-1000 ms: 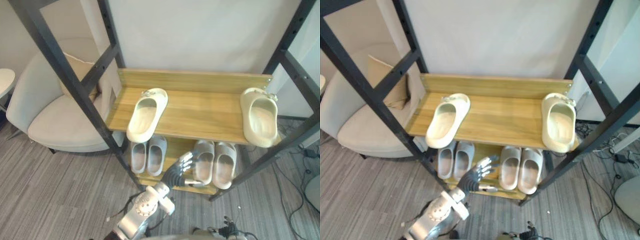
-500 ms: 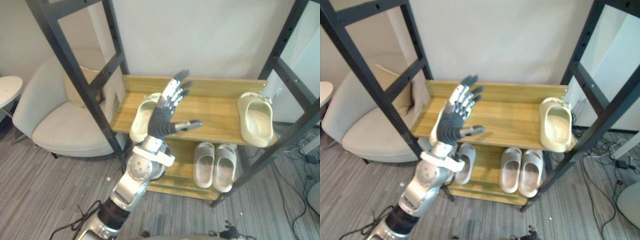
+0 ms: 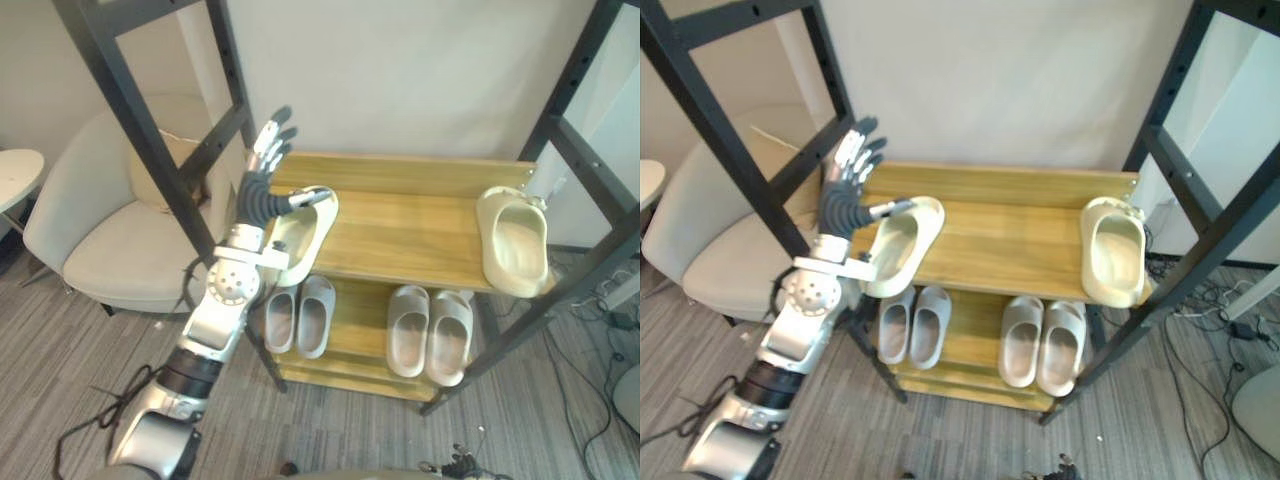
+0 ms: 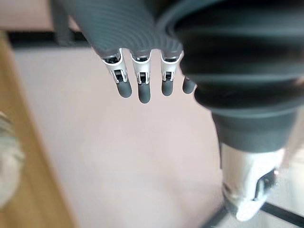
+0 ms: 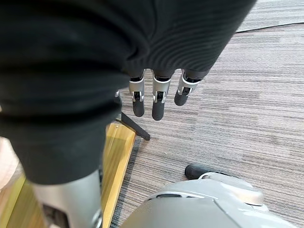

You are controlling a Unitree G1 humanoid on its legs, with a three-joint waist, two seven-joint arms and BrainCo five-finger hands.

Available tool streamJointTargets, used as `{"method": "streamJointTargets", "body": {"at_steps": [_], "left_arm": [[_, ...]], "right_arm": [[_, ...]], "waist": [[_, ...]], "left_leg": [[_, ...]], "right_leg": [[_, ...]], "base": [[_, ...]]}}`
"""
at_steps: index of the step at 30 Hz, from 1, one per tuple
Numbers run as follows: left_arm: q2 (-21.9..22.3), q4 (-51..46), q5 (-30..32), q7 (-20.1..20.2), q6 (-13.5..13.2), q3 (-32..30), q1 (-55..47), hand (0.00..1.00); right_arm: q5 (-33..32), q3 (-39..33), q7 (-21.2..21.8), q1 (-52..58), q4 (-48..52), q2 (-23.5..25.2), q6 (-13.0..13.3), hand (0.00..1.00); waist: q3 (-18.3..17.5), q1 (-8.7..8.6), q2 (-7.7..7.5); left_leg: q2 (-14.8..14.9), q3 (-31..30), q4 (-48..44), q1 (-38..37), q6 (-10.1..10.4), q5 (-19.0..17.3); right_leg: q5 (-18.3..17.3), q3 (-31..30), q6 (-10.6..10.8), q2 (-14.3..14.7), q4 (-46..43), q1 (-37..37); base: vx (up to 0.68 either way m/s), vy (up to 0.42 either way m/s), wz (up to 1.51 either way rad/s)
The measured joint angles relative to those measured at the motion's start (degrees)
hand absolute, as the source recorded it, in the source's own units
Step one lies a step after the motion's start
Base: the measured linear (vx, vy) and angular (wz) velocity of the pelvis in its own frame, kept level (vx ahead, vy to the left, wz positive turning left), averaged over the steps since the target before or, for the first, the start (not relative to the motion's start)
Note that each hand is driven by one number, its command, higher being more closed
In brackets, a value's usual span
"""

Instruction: Organize the slippers on the shoe rack

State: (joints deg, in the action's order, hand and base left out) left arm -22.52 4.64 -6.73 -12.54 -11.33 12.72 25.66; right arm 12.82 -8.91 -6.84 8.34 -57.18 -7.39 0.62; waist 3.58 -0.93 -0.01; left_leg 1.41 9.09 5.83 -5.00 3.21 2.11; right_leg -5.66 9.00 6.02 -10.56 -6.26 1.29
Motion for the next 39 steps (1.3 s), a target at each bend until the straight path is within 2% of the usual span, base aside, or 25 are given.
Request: {"method": "streamJointTargets", "body": {"at_steps": [6, 12, 15, 21, 33, 39], "left_arm": [[-4.0, 5.6, 2.3, 0.3, 1.1, -2.1, 0.8, 0.00], [-6.3, 9.3, 6.6, 0.6, 2.6, -2.2, 2.5, 0.00], [-8.3, 10.8, 7.7, 1.4, 3.3, -2.2, 3.5, 0.00], [-8.4, 14.3, 9.2, 1.8, 3.3, -1.5, 5.4, 0.00], [-10.3, 17.1, 12.5, 1.9, 3.4, 1.3, 7.6, 0.00], [-10.4, 20.4, 14.5, 1.8, 4.5, 3.1, 10.7, 0.00]], "right_arm": [[-0.5, -0.2, 0.0, -0.9, 0.1, 0.1, 0.0, 0.00], [-0.5, -1.8, 0.2, -1.7, 0.2, 0.1, 0.1, 0.00], [-0.5, -1.9, 0.2, -1.6, 0.2, 0.1, 0.1, 0.00], [-0.6, -2.1, 0.4, -1.6, 0.2, 0.2, 0.2, 0.00], [-1.7, -2.2, 0.5, -1.0, 0.3, 0.3, 0.2, 0.00], [-1.7, -2.4, 0.1, -1.0, 0.3, 0.4, 0.4, 0.00]], "waist": [[1.0, -0.28, -0.42], [1.6, -0.47, 0.31], [1.8, -1.10, 0.56], [2.5, -1.25, 1.56], [3.2, -1.49, 2.51], [3.3, -1.53, 2.94]], "left_leg": [[0.0, -0.5, 0.0, 0.1, 0.1, -0.1], [0.2, -0.8, 0.0, 1.0, 0.1, -0.1], [0.3, -0.8, 0.0, 1.0, 0.1, -0.1], [0.5, -0.8, 0.0, 1.0, 0.2, -0.1], [1.3, -1.2, 0.0, 1.5, 0.8, 0.0], [1.6, -1.6, 0.0, 2.9, 1.1, 0.5]], "right_leg": [[0.2, 0.8, 0.1, 0.1, 1.6, 0.8], [1.0, 1.2, 0.1, 0.4, 2.6, 0.8], [1.0, 1.2, 0.1, 0.6, 2.7, 0.8], [1.1, 1.2, -0.1, 0.7, 2.7, 0.7], [1.2, 1.4, -0.5, 1.6, 3.7, 0.6], [1.6, 1.7, -0.9, 1.8, 3.5, -0.7]], "base": [[0.03, -0.002, 0.04], [0.03, -0.006, 0.03], [0.00, 0.000, 0.00], [-0.02, 0.001, -0.01], [-0.01, -0.005, 0.01], [-0.03, -0.002, 0.02]]}}
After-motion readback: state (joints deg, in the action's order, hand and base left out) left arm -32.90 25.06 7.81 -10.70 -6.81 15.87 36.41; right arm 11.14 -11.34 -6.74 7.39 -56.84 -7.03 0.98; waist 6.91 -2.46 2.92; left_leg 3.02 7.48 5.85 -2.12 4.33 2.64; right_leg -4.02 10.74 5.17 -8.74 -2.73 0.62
